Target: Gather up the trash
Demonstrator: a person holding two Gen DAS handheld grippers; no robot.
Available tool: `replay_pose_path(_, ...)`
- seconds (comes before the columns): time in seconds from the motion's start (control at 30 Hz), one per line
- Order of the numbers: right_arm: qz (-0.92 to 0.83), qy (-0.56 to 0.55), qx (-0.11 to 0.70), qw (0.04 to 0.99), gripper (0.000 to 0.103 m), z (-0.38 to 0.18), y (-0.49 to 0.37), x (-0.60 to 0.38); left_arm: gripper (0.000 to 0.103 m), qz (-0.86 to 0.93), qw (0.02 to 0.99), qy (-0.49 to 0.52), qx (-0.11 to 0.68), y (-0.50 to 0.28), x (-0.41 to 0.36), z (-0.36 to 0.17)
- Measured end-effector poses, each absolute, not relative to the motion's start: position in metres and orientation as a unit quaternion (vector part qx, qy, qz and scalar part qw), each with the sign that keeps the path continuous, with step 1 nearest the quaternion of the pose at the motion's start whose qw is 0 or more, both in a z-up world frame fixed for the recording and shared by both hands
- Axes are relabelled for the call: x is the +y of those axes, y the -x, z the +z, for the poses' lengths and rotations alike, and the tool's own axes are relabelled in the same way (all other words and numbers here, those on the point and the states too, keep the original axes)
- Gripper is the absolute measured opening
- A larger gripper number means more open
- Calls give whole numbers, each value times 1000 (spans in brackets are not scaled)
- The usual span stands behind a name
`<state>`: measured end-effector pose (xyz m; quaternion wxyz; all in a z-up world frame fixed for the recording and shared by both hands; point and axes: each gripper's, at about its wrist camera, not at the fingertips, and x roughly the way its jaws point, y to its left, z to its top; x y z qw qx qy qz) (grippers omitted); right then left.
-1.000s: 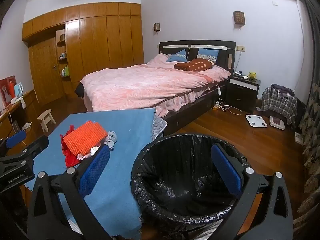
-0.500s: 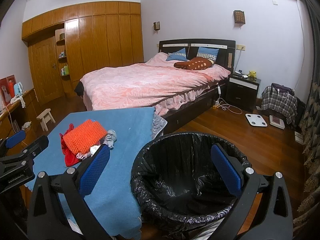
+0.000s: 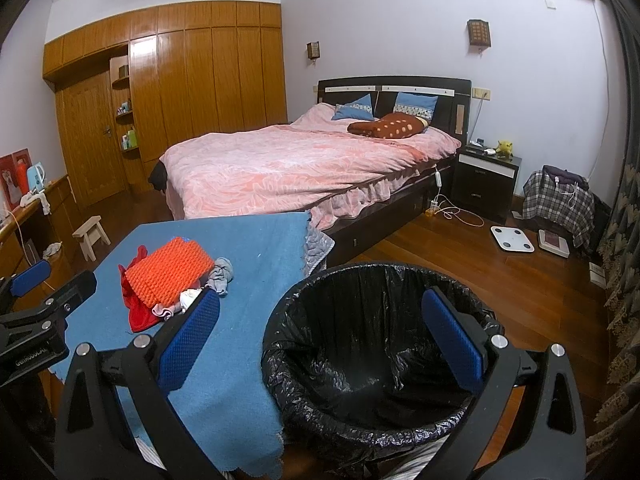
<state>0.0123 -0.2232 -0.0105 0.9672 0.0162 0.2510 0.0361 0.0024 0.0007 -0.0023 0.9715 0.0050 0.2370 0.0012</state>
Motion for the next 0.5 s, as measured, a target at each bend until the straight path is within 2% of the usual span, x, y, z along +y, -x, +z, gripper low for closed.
replay_pose_path(0.33,35,-17,252,967,98,-14,-11,-222,97,1,971,-5,238,-3,1,-2)
replay_pose_path(0.4,34,-18,255,966,98,-38,-10,-218,97,2,971,-5,237,-3,3,-8)
replay_pose_path(0.5,34,-18,255,966,98,-37,-10,-218,97,1,971,-5,238,-3,3,-8)
